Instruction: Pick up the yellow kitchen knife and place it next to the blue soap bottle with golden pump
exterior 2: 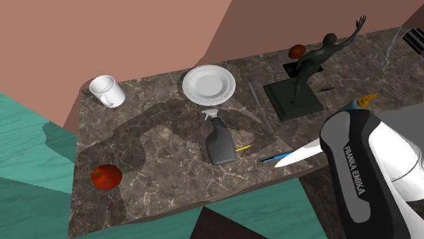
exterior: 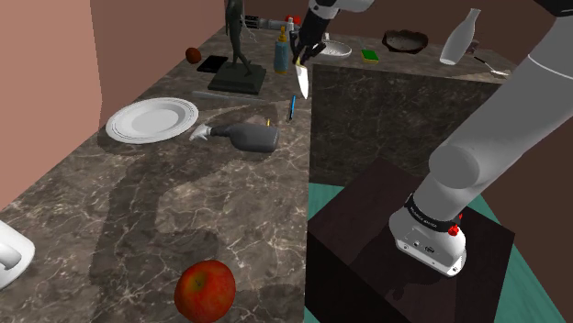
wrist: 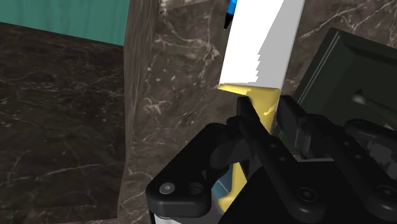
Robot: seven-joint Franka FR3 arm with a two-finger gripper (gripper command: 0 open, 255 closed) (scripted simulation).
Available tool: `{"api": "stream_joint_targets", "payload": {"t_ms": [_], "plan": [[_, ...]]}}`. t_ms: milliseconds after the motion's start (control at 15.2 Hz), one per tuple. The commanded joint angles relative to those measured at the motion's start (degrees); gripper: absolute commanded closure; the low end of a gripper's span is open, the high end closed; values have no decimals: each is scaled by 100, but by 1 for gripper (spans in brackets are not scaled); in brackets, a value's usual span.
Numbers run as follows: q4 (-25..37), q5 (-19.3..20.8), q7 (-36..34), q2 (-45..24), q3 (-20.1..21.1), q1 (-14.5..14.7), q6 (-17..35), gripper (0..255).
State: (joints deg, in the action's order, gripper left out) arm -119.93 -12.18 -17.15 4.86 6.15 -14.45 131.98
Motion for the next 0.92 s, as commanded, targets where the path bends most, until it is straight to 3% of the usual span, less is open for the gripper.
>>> {"api": "stream_joint_targets", "payload": {"t_ms": [0,858], "plan": [[-129,-26,43,-27,-1,2,156,255],[-700,-189,264,-436,27,39,1126,255]]}}
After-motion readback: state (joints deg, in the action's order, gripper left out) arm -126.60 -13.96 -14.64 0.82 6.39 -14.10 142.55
